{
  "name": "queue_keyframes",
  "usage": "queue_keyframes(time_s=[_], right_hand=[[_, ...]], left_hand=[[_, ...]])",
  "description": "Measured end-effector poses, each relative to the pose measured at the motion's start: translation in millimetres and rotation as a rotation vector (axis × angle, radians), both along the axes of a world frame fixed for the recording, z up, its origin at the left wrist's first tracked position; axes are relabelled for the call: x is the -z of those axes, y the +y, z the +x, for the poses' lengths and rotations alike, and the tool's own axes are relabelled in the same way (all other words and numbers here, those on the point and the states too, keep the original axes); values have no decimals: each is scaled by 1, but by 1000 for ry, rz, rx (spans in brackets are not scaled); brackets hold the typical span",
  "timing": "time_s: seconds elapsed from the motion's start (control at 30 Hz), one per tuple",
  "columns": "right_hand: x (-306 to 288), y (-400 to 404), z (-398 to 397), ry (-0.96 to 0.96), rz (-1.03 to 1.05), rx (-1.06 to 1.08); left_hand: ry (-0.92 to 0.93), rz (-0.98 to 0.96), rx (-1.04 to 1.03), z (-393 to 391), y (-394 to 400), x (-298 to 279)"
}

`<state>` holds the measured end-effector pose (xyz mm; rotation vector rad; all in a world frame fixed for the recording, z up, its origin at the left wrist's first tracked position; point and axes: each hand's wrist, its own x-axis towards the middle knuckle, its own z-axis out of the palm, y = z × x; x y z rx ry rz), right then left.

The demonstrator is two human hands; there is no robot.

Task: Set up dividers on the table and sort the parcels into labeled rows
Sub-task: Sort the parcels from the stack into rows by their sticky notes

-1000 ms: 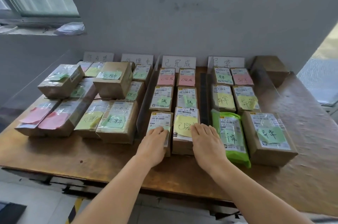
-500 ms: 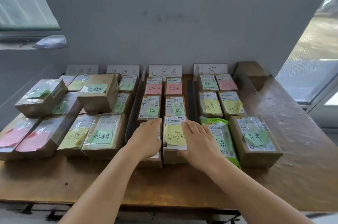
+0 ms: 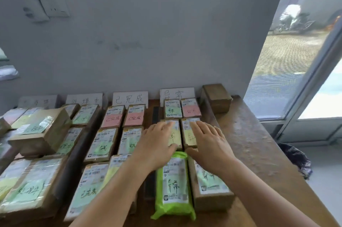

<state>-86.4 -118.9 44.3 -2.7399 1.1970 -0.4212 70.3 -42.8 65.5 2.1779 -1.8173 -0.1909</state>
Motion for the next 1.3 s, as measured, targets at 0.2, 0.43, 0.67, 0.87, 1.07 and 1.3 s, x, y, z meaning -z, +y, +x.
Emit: queue_keyframes(time_s=[0.2, 0.43, 0.67, 0.87, 1.07, 1.3], right_hand=[[-9, -89, -57, 2, 28, -6], [-3, -183, -101, 51, 52, -8], [11, -258, -116, 34, 157, 52], [36, -313, -116, -1, 319, 128], [65, -351, -100, -27, 483, 180], [91, -367, -89, -151, 656, 106]], left_hand=[[34, 18, -18, -59, -93, -2], [55, 51, -75, -104, -181, 5], [95, 140, -87, -127, -265, 19], [140, 234, -154, -129, -334, 48], [146, 289, -329, -124, -380, 75], [279, 180, -470, -127, -401, 90]])
